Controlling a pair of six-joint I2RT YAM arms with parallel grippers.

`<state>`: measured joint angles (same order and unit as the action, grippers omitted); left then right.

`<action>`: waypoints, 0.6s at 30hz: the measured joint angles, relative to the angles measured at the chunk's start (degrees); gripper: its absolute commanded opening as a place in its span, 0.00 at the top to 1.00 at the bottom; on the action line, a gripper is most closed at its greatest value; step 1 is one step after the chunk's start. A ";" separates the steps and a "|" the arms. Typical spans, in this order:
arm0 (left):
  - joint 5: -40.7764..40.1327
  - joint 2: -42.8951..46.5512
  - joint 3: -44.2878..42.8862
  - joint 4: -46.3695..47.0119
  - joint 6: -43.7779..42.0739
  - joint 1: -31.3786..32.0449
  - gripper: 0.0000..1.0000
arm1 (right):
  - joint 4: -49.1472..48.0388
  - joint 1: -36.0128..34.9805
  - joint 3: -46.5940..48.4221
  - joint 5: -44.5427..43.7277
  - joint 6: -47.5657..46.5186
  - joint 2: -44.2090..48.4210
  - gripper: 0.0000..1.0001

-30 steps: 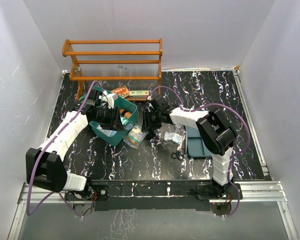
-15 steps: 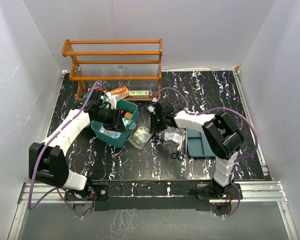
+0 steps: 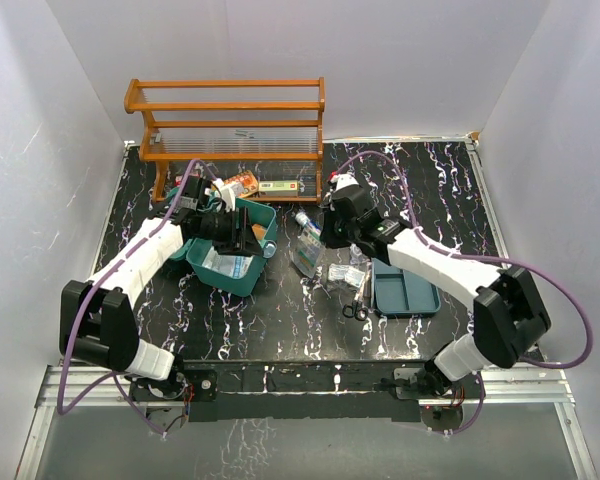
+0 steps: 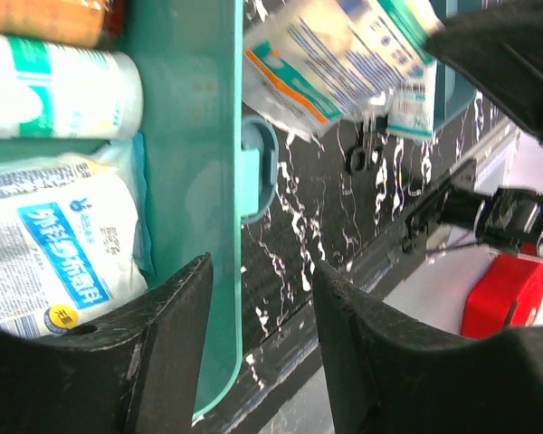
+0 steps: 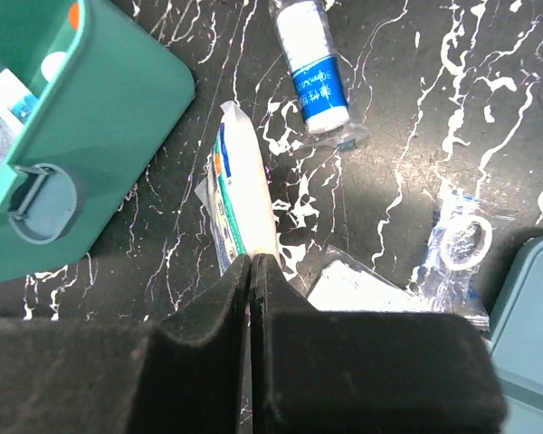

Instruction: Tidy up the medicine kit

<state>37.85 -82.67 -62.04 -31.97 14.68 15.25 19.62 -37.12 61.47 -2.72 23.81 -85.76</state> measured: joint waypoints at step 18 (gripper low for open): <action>-2.82 7.69 -5.73 15.67 5.46 0.09 0.16 | 13.27 3.13 23.17 5.25 -10.14 2.67 1.00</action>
<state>35.03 -74.98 -67.77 -16.29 20.14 15.33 32.88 -34.00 84.64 2.52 13.67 -83.09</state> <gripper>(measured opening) 0.818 0.009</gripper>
